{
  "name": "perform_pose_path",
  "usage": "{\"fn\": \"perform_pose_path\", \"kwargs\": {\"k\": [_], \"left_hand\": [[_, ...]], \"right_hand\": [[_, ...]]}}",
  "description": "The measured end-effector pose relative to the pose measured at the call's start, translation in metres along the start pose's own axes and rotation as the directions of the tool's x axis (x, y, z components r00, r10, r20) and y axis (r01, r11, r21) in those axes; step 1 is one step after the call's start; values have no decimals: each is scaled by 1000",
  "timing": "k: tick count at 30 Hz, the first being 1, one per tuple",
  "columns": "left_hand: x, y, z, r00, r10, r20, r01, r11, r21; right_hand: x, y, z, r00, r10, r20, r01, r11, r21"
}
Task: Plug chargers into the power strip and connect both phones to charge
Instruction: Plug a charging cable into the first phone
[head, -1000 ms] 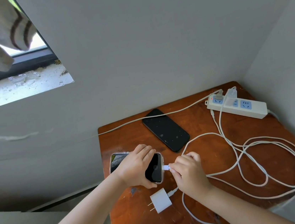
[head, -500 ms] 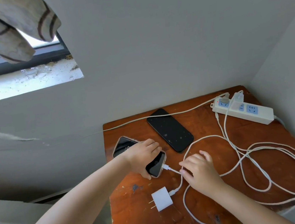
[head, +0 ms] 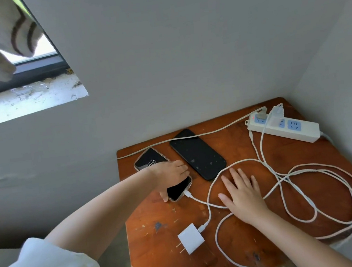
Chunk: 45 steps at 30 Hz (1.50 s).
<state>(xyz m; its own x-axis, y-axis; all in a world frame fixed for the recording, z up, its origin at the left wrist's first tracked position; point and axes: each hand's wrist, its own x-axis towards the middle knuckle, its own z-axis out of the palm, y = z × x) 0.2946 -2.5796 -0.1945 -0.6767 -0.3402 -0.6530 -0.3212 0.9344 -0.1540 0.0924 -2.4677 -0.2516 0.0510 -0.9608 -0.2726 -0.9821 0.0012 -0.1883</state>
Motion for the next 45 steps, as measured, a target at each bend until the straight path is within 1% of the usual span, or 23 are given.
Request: {"fn": "perform_pose_path", "kwargs": {"k": [2,5,7,9,11,13,14,16,18,20,22,25,28,35,40,45], "left_hand": [[2,-1,3,1000,-14,18,15,1000,-28],[1,-1,6,999,-45,1,45,993,-110],[-2,2,9,996,-80,-25,75,983,-168],[-9,8,14,985,-149,-81,122,955,-269],[-17,17,27,942,-285,-175,187,884,-429],[-26,31,45,864,-456,-213,266,772,-577],[-31,40,54,829,-521,-203,301,722,-623],[-41,61,71,780,-603,-166,350,641,-683],[-48,80,86,740,-668,-84,417,552,-722],[-50,94,97,679,-734,-10,481,455,-749],[-50,101,100,636,-771,34,521,396,-756],[-44,105,99,595,-802,53,570,374,-731],[-40,106,99,575,-816,52,592,371,-715],[-40,106,102,560,-828,32,589,371,-718],[-41,106,101,562,-827,20,569,370,-734],[-41,106,103,561,-828,-2,566,386,-728]], "right_hand": [[-1,0,8,1000,-8,-24,8,1000,-21],[-2,0,14,998,-15,-68,14,1000,-12],[-1,1,15,996,-18,-89,16,1000,-21],[-1,1,15,994,-20,-107,18,1000,-13],[-3,0,15,993,-21,-119,21,1000,-1],[-3,0,16,992,-17,-124,16,1000,-8],[-3,1,15,992,-13,-125,12,1000,-12],[-3,0,15,992,-11,-126,9,1000,-11],[-3,-1,14,991,-14,-133,13,1000,-10],[-4,-1,13,990,-18,-139,17,1000,-12],[-4,-1,13,990,-23,-138,22,1000,-11],[-4,-2,12,991,-22,-129,19,1000,-18],[-4,-3,11,991,-21,-133,19,1000,-16],[-6,-5,9,988,-9,-152,10,1000,7],[-6,-7,8,987,-10,-161,11,1000,9],[-5,-7,7,989,-7,-146,6,1000,-6]]}}
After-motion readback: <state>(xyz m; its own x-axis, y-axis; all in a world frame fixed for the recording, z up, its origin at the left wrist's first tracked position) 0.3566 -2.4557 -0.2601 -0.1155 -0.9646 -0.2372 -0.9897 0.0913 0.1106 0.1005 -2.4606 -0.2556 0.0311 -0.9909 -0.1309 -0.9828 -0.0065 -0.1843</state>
